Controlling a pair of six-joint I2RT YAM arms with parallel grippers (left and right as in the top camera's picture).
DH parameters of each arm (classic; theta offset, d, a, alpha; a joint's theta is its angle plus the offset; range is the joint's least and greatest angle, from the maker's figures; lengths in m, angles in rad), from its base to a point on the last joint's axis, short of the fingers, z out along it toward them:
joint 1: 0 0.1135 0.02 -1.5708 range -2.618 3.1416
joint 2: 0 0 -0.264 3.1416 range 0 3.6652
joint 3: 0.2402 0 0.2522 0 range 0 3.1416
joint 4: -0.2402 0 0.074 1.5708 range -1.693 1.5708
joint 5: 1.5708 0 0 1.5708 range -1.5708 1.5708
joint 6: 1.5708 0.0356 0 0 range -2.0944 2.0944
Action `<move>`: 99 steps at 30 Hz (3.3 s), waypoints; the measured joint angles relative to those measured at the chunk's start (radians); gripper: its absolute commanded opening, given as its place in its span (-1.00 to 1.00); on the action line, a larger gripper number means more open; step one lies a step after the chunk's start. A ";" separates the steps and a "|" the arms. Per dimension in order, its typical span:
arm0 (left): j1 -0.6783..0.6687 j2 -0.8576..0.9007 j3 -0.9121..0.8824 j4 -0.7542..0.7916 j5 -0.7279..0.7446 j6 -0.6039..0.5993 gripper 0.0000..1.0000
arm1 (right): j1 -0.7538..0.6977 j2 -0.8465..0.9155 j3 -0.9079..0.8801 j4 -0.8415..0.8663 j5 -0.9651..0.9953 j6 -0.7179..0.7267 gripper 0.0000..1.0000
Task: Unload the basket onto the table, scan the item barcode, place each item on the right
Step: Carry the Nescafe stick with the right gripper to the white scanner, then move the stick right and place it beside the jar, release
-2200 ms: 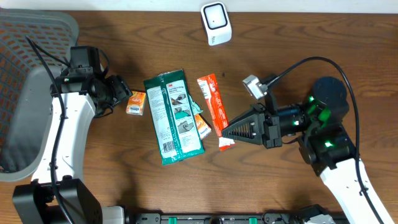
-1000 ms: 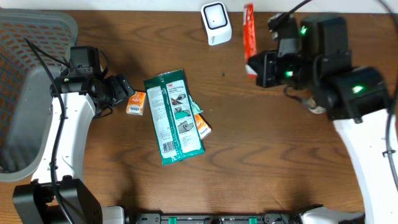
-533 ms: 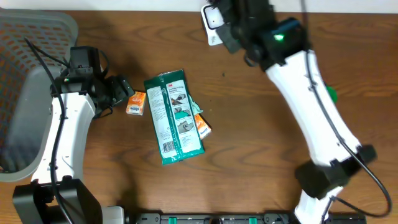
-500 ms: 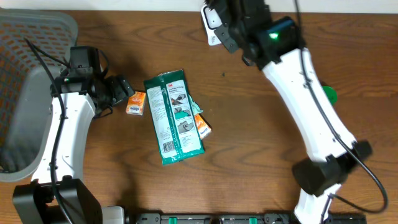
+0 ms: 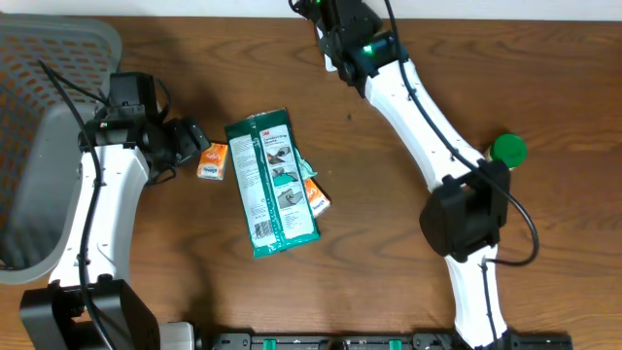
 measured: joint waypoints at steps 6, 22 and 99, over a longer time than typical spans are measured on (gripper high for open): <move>0.000 0.000 0.000 0.000 0.000 0.000 0.87 | -0.043 0.117 0.000 0.027 -0.002 -0.002 -0.98; 0.000 0.000 0.000 0.000 0.000 0.000 0.88 | -0.135 0.223 0.000 0.063 -0.098 0.023 -0.98; 0.000 -0.001 0.000 0.000 0.000 0.000 0.88 | -0.721 -0.208 -0.734 -0.399 -0.268 0.673 0.79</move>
